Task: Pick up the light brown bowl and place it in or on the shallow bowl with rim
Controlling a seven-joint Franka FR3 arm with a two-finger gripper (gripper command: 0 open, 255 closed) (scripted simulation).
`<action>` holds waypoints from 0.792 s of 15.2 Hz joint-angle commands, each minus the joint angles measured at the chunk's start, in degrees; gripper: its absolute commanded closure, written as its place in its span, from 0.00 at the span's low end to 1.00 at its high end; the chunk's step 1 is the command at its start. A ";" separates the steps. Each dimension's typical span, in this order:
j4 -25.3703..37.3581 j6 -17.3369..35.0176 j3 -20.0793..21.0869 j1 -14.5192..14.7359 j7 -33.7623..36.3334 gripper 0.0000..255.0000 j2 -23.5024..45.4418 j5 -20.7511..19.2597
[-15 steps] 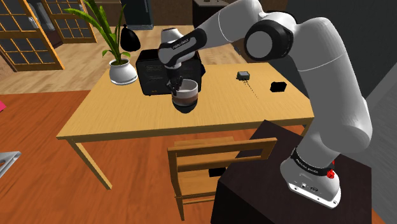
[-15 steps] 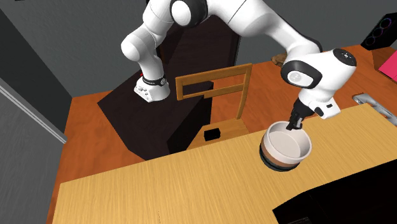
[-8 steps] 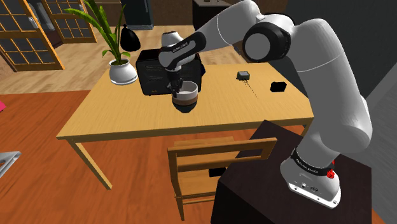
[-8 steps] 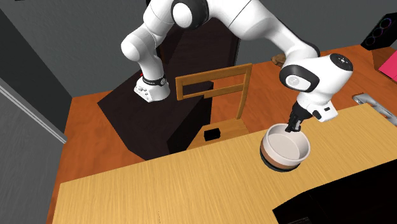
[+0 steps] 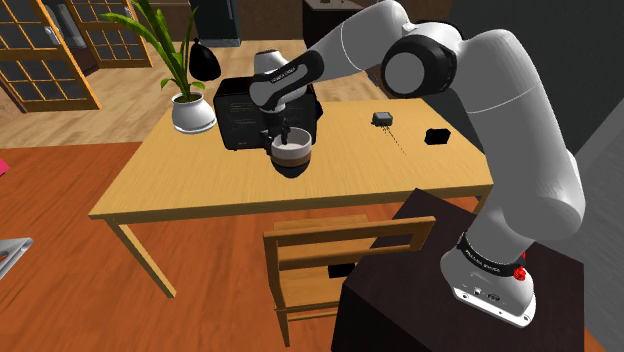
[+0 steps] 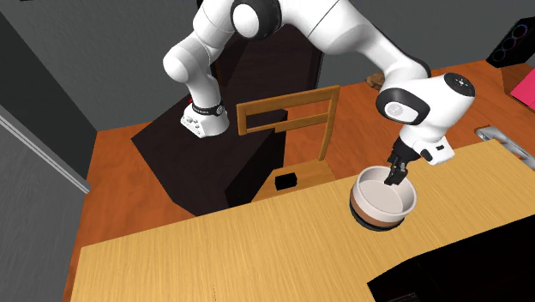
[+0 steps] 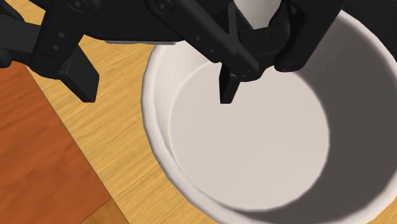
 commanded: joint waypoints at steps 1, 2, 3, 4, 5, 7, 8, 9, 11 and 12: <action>0.16 -0.11 0.00 0.01 0.03 0.00 0.04 0.00; 0.74 -1.53 -0.05 0.01 0.08 0.00 -0.80 -0.08; 1.42 -2.99 -0.11 0.01 0.13 0.00 -1.58 -0.16; 2.21 -4.49 -0.16 0.00 0.17 0.00 -2.29 -0.23; 2.91 -5.70 -0.19 -0.01 0.21 0.00 -2.80 -0.28; 2.89 -5.70 -0.19 -0.01 0.21 0.00 -2.81 -0.29; 2.90 -5.70 -0.19 -0.01 0.21 0.00 -2.81 -0.28; 2.90 -5.70 -0.19 -0.01 0.21 0.00 -2.80 -0.28; 2.91 -5.70 -0.19 -0.01 0.21 0.00 -2.80 -0.28; 2.91 -5.70 -0.19 -0.01 0.21 0.00 -2.80 -0.28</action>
